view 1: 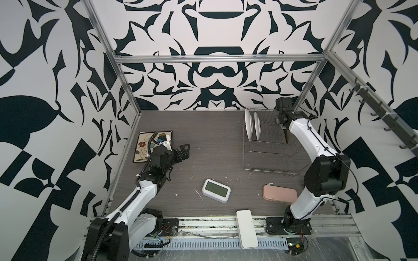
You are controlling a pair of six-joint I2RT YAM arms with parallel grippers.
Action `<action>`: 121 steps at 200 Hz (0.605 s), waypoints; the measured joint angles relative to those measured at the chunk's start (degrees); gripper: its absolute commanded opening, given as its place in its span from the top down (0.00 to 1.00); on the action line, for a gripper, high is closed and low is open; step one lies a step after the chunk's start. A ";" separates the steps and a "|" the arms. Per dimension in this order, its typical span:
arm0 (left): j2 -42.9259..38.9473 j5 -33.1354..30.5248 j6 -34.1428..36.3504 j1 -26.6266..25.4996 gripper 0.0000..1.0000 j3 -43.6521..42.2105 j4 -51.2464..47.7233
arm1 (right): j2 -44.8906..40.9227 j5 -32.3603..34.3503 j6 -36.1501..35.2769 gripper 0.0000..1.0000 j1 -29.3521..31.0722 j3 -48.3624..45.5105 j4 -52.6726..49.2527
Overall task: Unload the plates from the dish rack
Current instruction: 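Lift the dark plate up out of the rack with the right gripper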
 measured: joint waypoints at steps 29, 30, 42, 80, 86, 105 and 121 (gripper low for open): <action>-0.83 -0.39 -0.20 0.00 0.01 0.00 -1.05 | -0.68 0.02 -0.17 1.00 0.00 -0.02 -0.04; -0.85 -0.39 -0.20 0.00 0.01 0.00 -1.11 | -0.68 0.02 -0.17 1.00 0.00 -0.02 -0.04; -1.03 -0.46 -0.42 0.00 0.01 0.00 -1.75 | -0.76 0.02 -0.20 1.00 0.00 -0.02 -0.02; -2.01 -0.61 -1.20 0.00 0.01 0.00 -3.50 | -1.07 -0.02 -0.31 1.00 0.00 -0.02 -0.22; -2.32 -0.61 -1.33 0.00 0.01 0.02 -3.89 | -1.27 -0.04 -0.33 1.00 0.00 -0.04 -0.35; -3.06 -0.59 -1.68 0.00 0.01 0.24 -5.22 | -2.49 -0.09 -0.35 1.00 0.00 -0.11 -0.72; -3.52 -0.55 -2.05 0.00 0.01 0.68 -6.19 | -4.17 -0.11 -0.35 1.00 0.00 -0.11 -0.87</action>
